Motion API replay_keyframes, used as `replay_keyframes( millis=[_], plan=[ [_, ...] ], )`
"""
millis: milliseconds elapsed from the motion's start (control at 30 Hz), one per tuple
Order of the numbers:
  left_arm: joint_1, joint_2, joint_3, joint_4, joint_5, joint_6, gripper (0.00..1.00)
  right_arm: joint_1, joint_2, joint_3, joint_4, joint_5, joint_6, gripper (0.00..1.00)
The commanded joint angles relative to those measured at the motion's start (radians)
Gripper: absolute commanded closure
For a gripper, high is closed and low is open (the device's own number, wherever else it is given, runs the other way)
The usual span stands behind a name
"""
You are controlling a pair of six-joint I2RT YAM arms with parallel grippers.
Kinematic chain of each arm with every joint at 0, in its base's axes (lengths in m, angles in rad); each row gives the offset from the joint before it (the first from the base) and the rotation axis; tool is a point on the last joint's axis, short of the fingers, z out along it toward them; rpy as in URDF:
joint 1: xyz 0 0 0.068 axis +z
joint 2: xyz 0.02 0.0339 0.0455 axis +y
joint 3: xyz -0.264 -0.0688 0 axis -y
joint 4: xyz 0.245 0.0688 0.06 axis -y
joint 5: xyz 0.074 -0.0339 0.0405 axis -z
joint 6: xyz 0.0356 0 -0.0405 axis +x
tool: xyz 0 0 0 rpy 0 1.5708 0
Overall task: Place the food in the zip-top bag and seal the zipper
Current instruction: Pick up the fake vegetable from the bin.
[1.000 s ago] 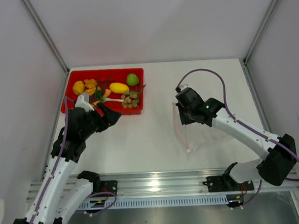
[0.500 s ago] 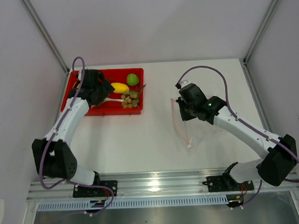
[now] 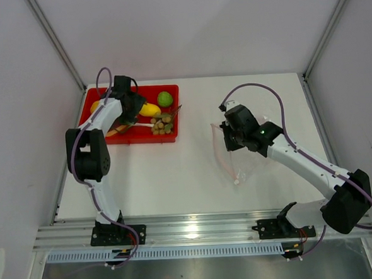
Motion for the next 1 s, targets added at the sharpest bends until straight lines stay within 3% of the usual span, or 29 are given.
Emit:
replay_keyframes(
  millis=[0,233,300,500,800,967],
  plan=[
    [0.014,0.053,0.083,-0.038,0.046,-0.125,0.26,-0.006,-0.035,-0.004,0.041,0.001,-0.02,1.0],
    [0.014,0.105,0.13,-0.153,0.036,-0.237,0.26,-0.015,-0.048,-0.021,0.053,-0.002,-0.025,1.0],
    [0.015,0.119,0.132,-0.182,0.036,-0.255,0.32,-0.015,-0.05,-0.024,0.058,-0.004,-0.025,1.0],
    [0.015,0.122,0.118,-0.198,0.033,-0.262,0.31,-0.017,-0.055,-0.036,0.062,-0.004,-0.028,1.0],
    [0.015,0.033,0.009,-0.038,0.023,-0.202,0.3,-0.017,-0.058,-0.05,0.068,-0.009,-0.026,1.0],
    [0.015,-0.039,0.008,-0.07,-0.045,-0.173,0.28,-0.017,-0.058,-0.055,0.073,-0.012,-0.023,1.0]
  ],
)
